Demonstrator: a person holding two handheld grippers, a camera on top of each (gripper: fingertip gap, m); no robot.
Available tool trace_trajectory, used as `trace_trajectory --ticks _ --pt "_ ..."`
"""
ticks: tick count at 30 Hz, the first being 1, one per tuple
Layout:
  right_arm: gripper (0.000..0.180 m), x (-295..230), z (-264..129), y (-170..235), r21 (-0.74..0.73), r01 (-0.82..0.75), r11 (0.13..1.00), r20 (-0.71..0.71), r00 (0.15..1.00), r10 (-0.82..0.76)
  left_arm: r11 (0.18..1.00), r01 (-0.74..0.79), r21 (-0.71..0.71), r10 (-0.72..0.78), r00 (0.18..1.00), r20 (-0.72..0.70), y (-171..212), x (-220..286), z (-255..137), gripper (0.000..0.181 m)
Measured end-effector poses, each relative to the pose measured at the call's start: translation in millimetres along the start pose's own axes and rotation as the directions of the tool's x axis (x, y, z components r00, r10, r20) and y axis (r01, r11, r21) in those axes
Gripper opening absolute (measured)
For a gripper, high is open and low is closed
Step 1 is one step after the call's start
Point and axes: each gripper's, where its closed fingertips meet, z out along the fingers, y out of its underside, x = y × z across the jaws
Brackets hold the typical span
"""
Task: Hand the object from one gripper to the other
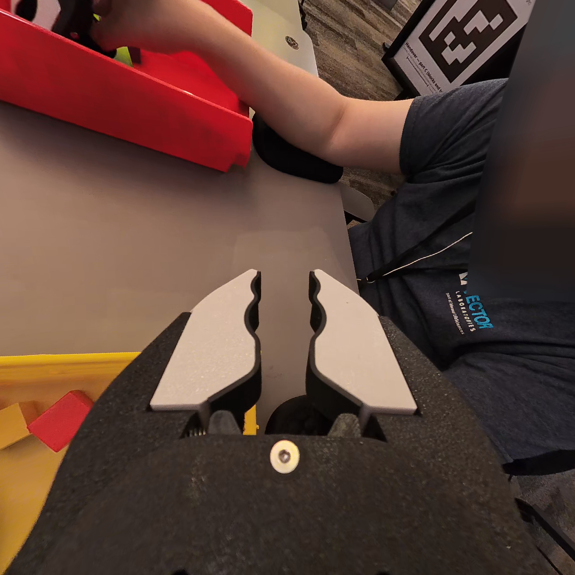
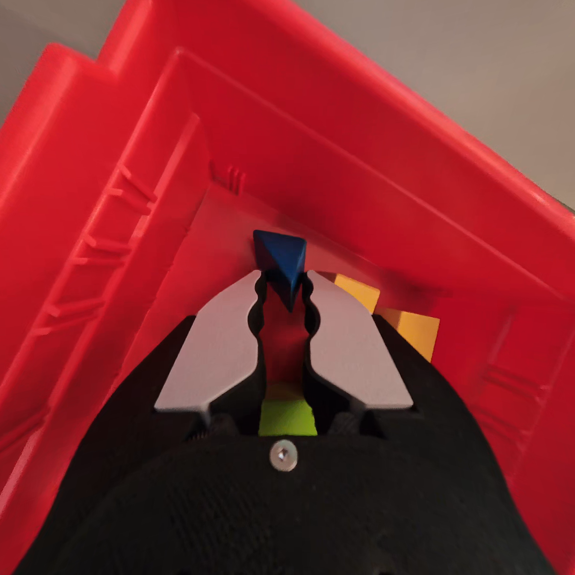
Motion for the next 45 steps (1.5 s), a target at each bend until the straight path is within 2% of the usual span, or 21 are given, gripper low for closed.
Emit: trace_trajectory --ticks 4,21,26,30,37,42,45 --pt "0.022 -4.4 3.1 10.7 -0.071 0.028 0.997 0.019 0.999 -0.027 1.000 0.002 -0.002 -0.002 1.000 0.000 0.5 -0.2 0.3 0.029" --pt "0.024 -3.9 1.8 12.4 -0.101 0.072 0.992 0.015 0.997 -0.071 1.000 0.007 -0.002 -0.007 1.000 0.005 1.7 -1.0 -1.5 0.029" --pt "0.026 -1.4 -9.2 11.3 -0.099 0.075 0.992 0.018 0.997 -0.074 0.998 0.067 -0.013 -0.065 0.992 0.109 13.8 -16.1 -14.8 0.029" --pt "0.027 -1.8 -19.2 11.7 -0.098 0.074 0.992 0.043 0.997 -0.070 0.983 0.178 -0.049 -0.157 0.947 0.281 40.1 -41.0 -33.4 0.029" --pt "0.026 -2.8 -41.8 4.1 -0.057 0.076 0.995 0.062 0.995 -0.072 0.908 0.396 -0.137 -0.289 0.829 0.478 92.6 -75.5 -49.0 0.029" --pt "0.026 -2.1 -58.2 -1.3 -0.023 0.081 0.996 0.052 0.995 -0.080 0.833 0.532 -0.154 -0.374 0.745 0.552 111.4 -103.2 -45.5 0.042" --pt "0.027 -1.3 -65.1 -2.8 -0.012 0.085 0.996 0.044 0.996 -0.084 0.784 0.614 -0.097 -0.446 0.665 0.599 112.7 -124.7 -42.3 0.043"
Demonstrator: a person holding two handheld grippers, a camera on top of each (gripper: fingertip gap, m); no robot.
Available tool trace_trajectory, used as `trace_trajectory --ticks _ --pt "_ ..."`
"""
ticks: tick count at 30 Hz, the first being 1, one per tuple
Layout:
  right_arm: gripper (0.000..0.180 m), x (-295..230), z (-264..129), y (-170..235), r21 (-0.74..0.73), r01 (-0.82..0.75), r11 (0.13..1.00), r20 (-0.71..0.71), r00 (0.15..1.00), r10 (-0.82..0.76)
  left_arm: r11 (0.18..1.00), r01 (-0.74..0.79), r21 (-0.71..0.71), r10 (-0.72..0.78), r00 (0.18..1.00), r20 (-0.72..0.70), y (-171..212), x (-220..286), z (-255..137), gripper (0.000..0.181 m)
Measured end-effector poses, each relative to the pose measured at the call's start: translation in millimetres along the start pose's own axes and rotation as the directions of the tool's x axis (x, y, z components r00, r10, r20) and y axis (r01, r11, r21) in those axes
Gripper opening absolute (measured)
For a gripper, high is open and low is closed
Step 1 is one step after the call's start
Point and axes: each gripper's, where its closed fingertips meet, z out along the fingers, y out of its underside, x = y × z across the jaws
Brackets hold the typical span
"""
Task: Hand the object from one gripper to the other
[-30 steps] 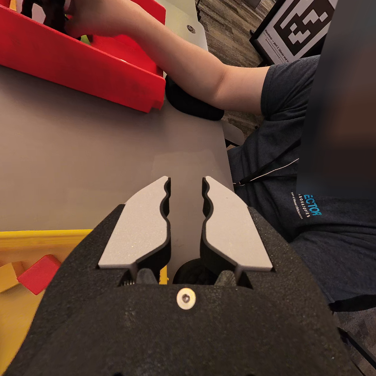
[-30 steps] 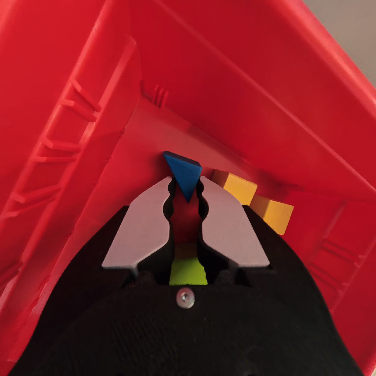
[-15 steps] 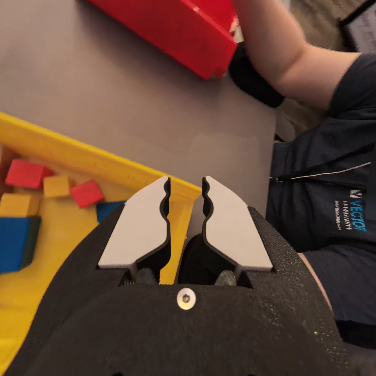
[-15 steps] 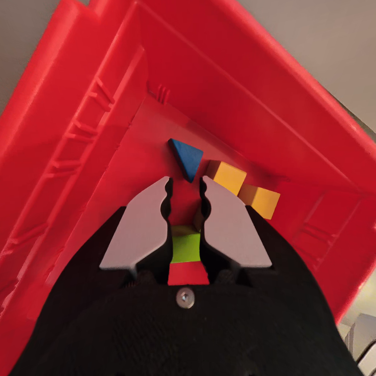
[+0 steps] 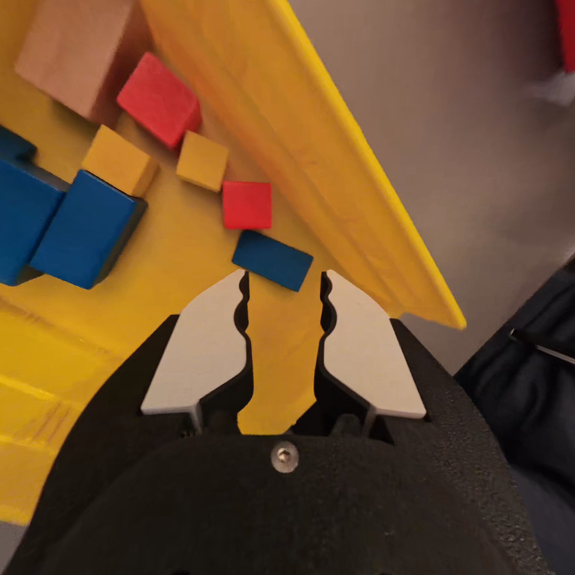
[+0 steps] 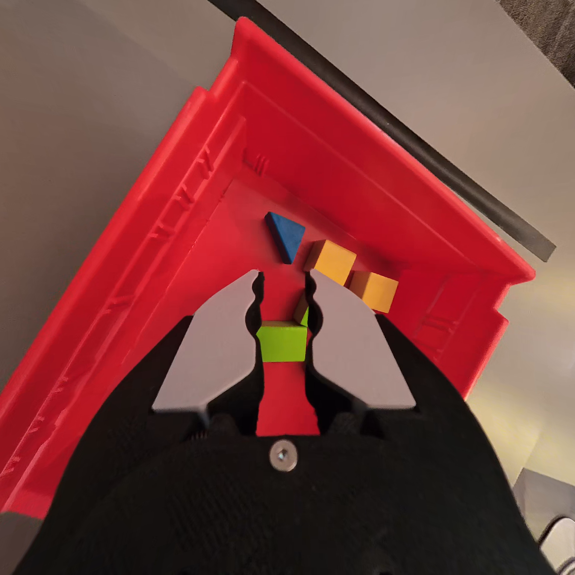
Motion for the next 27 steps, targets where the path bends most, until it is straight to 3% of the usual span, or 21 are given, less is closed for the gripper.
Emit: trace_trajectory --ticks 5,9,18,27 --pt "0.027 -0.7 -3.2 0.9 -0.002 0.005 1.000 0.007 1.000 -0.005 0.997 0.077 0.017 -0.078 0.996 0.049 -19.8 -9.6 15.8 0.063" --pt "0.027 1.0 -2.9 3.0 -0.008 0.003 1.000 0.010 1.000 -0.003 0.998 0.030 -0.048 -0.023 0.991 0.132 -19.2 -16.1 27.9 0.064" --pt "0.026 0.9 -1.6 6.6 -0.023 0.013 1.000 0.021 1.000 -0.013 0.993 -0.025 -0.116 0.045 0.983 0.176 -17.9 -23.2 44.2 0.047" --pt "0.027 0.8 2.6 11.4 -0.056 0.033 0.998 0.013 0.999 -0.033 0.991 0.001 -0.136 0.023 0.985 0.173 -14.3 -26.8 48.9 0.035"
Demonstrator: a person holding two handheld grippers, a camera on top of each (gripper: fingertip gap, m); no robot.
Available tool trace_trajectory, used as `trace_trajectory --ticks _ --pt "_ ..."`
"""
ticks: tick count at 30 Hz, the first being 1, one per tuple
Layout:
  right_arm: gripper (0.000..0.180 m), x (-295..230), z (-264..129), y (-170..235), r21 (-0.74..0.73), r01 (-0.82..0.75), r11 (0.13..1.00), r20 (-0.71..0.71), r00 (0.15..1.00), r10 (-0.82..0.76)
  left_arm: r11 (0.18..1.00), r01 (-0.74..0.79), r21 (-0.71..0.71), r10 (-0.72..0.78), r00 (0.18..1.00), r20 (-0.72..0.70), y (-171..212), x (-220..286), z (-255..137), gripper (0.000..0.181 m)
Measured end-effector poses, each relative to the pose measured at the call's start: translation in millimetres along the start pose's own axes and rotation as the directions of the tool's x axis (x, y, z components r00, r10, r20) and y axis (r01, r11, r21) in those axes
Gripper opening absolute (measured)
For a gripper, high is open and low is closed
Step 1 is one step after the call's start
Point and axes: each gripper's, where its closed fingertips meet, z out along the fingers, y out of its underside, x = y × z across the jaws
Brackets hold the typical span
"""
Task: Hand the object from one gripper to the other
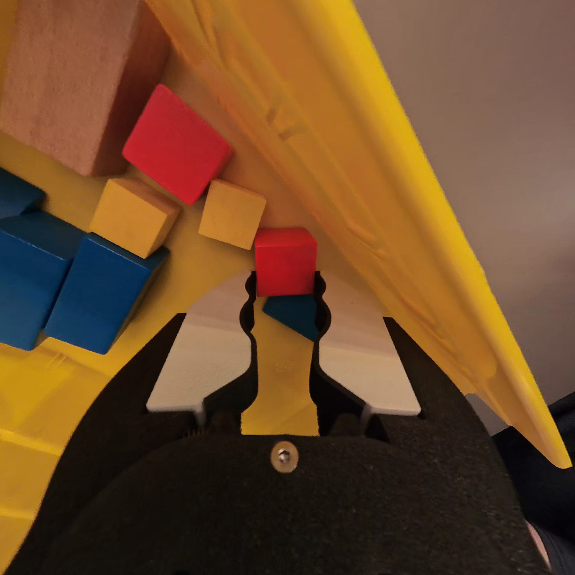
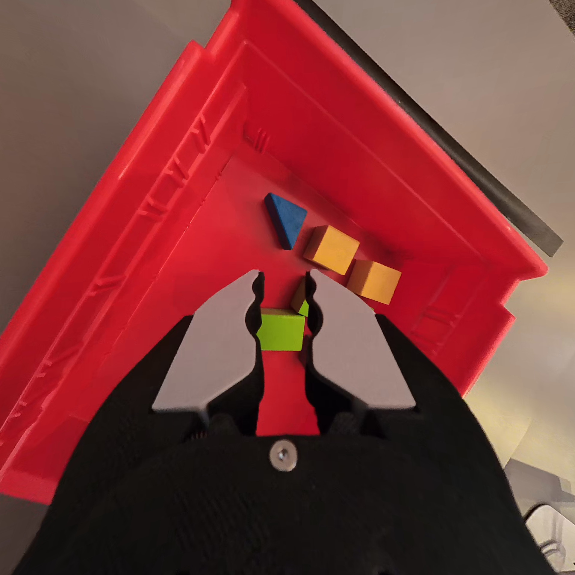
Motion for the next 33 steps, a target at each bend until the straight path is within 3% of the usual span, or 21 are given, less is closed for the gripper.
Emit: trace_trajectory --ticks 11,14,17,19,22,26,30,33 --pt "0.027 0.9 -4.7 -1.8 0.005 0.010 1.000 -0.025 1.000 -0.009 0.999 0.027 0.038 -0.025 0.998 -0.054 8.4 -2.3 -17.1 0.035" --pt "0.027 11.5 -22.4 -17.1 0.102 -0.021 0.995 -0.090 0.996 0.030 0.994 0.032 0.108 -0.022 0.996 -0.088 13.5 -3.9 -36.2 0.035" --pt "0.030 3.2 -55.4 -51.9 0.316 0.088 0.945 -0.139 0.989 -0.045 0.968 0.042 0.246 0.000 0.986 -0.167 13.1 0.9 -65.6 0.035" --pt "0.046 -31.5 -82.9 -81.8 0.505 0.249 0.826 -0.140 0.968 -0.207 0.931 0.037 0.363 0.061 0.965 -0.256 8.9 15.3 -91.0 0.035" --pt "0.053 -124.2 -125.5 -97.6 0.755 0.407 0.514 -0.089 0.841 -0.534 0.858 -0.035 0.512 0.273 0.877 -0.397 3.5 61.1 -127.4 0.035" --pt "0.056 -206.4 -169.0 -94.2 0.860 0.480 0.174 -0.242 0.682 -0.690 0.774 -0.159 0.612 0.525 0.702 -0.481 0.3 123.8 -153.8 0.035" --pt "0.061 -250.5 -194.9 -90.4 0.864 0.503 -0.022 -0.384 0.630 -0.675 0.731 -0.115 0.672 0.608 0.556 -0.566 -17.7 164.2 -172.4 0.034" --pt "0.064 -257.4 -201.3 -90.1 0.813 0.576 -0.083 -0.490 0.602 -0.630 0.727 -0.109 0.678 0.641 0.460 -0.614 -20.8 184.4 -176.6 0.034"
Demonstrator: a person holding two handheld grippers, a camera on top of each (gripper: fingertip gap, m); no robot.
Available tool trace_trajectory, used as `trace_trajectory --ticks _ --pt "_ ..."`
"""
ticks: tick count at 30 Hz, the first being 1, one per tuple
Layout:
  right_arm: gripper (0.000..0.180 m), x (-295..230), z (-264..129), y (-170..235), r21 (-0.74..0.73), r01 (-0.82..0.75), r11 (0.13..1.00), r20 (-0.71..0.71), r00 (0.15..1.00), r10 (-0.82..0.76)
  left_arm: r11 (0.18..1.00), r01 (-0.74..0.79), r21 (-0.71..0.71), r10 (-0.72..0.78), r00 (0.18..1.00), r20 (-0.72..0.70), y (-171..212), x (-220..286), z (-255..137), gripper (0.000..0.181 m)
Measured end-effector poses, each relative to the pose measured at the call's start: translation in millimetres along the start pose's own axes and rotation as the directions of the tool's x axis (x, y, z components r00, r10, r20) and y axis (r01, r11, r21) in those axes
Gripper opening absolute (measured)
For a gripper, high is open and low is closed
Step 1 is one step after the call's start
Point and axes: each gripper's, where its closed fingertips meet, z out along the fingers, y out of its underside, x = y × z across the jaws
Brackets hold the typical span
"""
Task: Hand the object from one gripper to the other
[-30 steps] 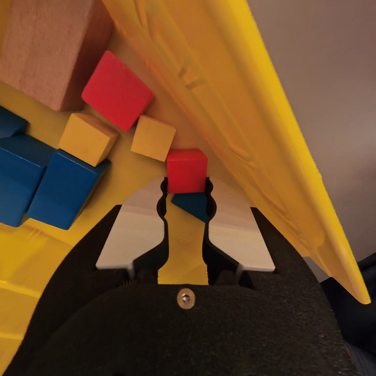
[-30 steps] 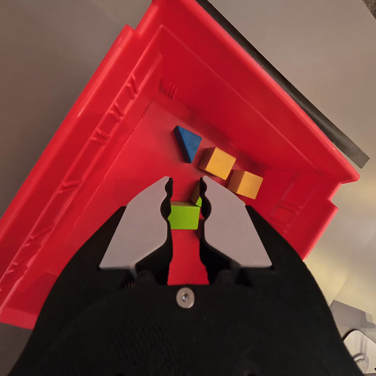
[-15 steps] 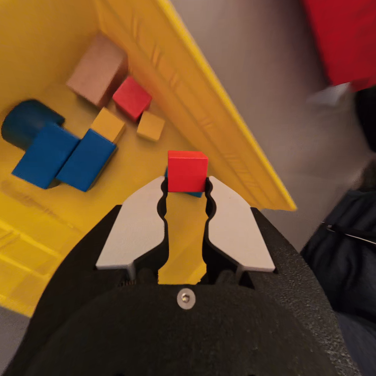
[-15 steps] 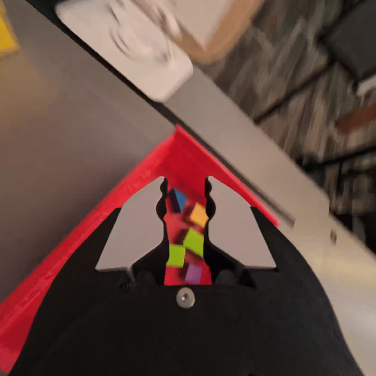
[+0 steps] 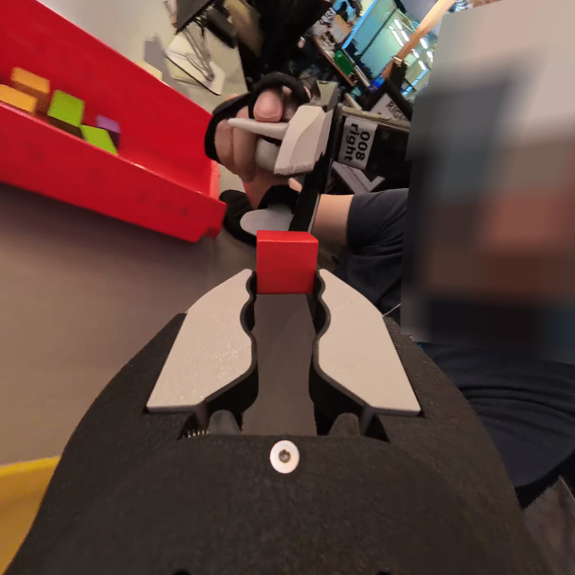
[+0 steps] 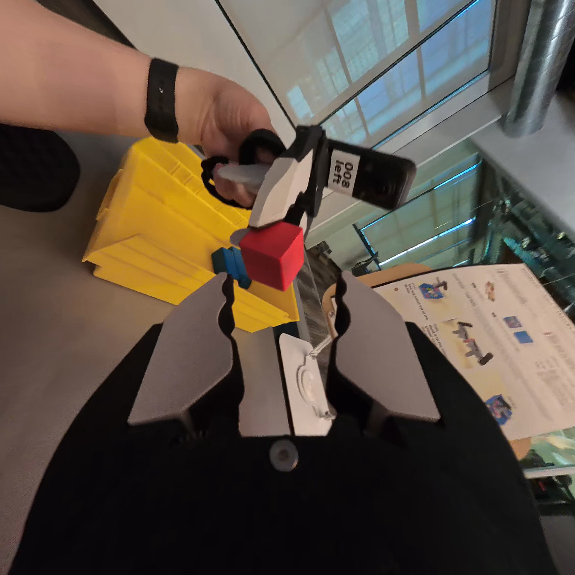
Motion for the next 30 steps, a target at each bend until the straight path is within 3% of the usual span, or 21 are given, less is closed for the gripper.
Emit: trace_trajectory --ticks 12,18,23,27,30 --pt "0.046 -53.5 -4.2 -14.0 -0.052 0.115 0.992 0.307 0.947 -0.094 0.957 -0.027 -0.290 0.008 0.998 -0.069 47.4 11.6 27.8 0.035" --pt "0.037 -74.1 -4.5 -11.0 -0.094 0.136 0.986 0.409 0.908 -0.086 0.932 -0.052 -0.358 0.023 0.996 -0.085 57.9 15.7 35.8 0.035" --pt "0.034 -66.7 -7.5 -9.6 -0.099 0.080 0.992 0.404 0.914 -0.034 0.959 -0.005 -0.283 -0.016 0.998 -0.069 45.2 12.3 28.1 0.034" --pt "0.034 -23.5 -34.3 38.3 -0.328 0.013 0.944 0.318 0.943 0.098 0.977 -0.002 -0.215 0.023 0.995 0.094 35.9 -7.5 6.0 0.032" --pt "0.034 14.6 -89.1 110.5 -0.610 -0.162 0.776 0.154 0.936 0.316 0.987 -0.060 -0.149 0.085 0.982 0.166 24.0 -7.0 -10.8 0.031"
